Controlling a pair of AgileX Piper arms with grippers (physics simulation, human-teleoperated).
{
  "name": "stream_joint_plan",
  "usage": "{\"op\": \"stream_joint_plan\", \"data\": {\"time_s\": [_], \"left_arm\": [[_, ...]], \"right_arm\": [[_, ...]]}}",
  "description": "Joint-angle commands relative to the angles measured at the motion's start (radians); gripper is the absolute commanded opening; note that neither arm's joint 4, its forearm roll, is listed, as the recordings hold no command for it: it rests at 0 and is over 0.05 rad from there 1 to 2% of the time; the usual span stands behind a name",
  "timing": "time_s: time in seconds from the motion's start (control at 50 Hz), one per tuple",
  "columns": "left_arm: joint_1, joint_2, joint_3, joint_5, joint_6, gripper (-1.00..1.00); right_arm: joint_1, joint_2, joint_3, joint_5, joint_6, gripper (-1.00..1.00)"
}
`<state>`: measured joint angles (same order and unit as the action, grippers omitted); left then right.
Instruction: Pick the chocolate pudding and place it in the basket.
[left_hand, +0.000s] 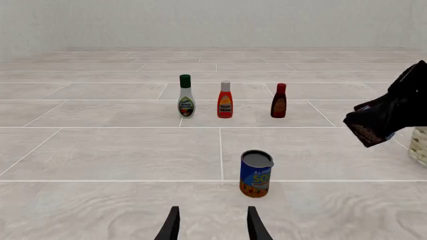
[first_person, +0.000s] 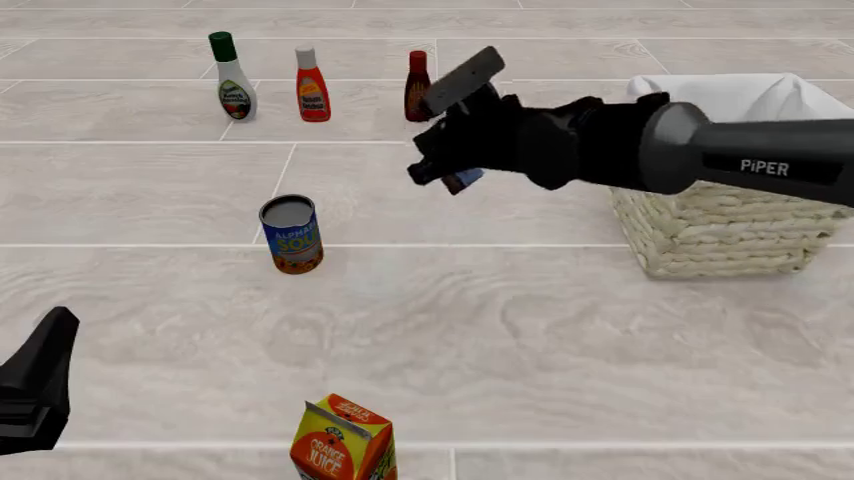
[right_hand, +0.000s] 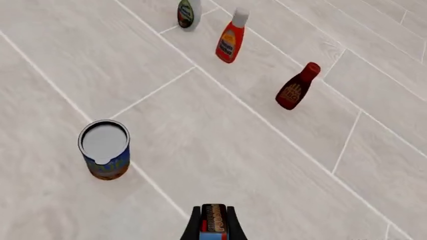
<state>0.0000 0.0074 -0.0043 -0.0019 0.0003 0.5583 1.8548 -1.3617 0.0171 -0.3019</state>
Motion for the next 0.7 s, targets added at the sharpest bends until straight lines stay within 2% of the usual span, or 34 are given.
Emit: {"op": "stream_joint_plan", "data": {"time_s": [0.02, 0.08, 0.1, 0.16, 0.3, 0.34, 0.38, 0.54, 0.7], "left_arm": [[0.000, 0.000, 0.000, 0.000, 0.000, 1.00], [0.000, 0.000, 0.000, 0.000, 0.000, 1.00], [0.000, 0.000, 0.000, 0.000, 0.000, 1.00], [0.000, 0.000, 0.000, 0.000, 0.000, 1.00], [0.000, 0.000, 0.000, 0.000, 0.000, 1.00], [0.000, 0.000, 0.000, 0.000, 0.000, 1.00], [0.000, 0.000, 0.000, 0.000, 0.000, 1.00], [0.000, 0.000, 0.000, 0.000, 0.000, 1.00], [0.000, 0.000, 0.000, 0.000, 0.000, 1.00]], "right_arm": [[-0.041, -0.120, 0.089, -0.119, 0.033, -1.00], [-0.057, -0.132, 0.091, -0.125, 0.049, -1.00], [-0.071, -0.151, 0.112, -0.156, 0.039, -1.00], [-0.117, -0.187, 0.140, -0.200, 0.064, -1.00], [-0.147, -0.264, 0.230, -0.286, 0.110, -1.00], [-0.157, -0.283, 0.259, -0.323, 0.099, -1.00], [-0.170, -0.304, 0.283, -0.352, 0.114, -1.00], [-0.181, -0.376, 0.351, -0.422, 0.137, -1.00], [-0.241, -0.459, 0.394, -0.461, 0.178, -1.00]]}}
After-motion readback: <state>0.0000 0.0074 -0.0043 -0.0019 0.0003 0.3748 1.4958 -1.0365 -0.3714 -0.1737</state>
